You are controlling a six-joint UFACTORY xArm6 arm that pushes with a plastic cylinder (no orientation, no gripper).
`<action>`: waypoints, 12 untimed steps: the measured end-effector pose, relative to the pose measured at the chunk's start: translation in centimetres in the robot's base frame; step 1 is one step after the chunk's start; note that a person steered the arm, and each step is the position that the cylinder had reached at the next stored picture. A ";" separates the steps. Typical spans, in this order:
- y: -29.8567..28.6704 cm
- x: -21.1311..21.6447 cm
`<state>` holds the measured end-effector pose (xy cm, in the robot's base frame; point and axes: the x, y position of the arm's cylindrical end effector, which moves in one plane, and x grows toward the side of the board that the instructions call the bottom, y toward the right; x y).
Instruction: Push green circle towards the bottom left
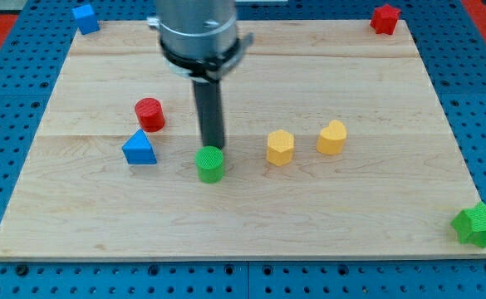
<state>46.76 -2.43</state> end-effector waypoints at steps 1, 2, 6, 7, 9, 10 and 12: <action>1.6 1.7; 1.6 2.8; -3.5 0.0; 1.4 0.2; -5.6 4.0; -12.1 4.0; -16.6 5.5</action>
<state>52.26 -18.99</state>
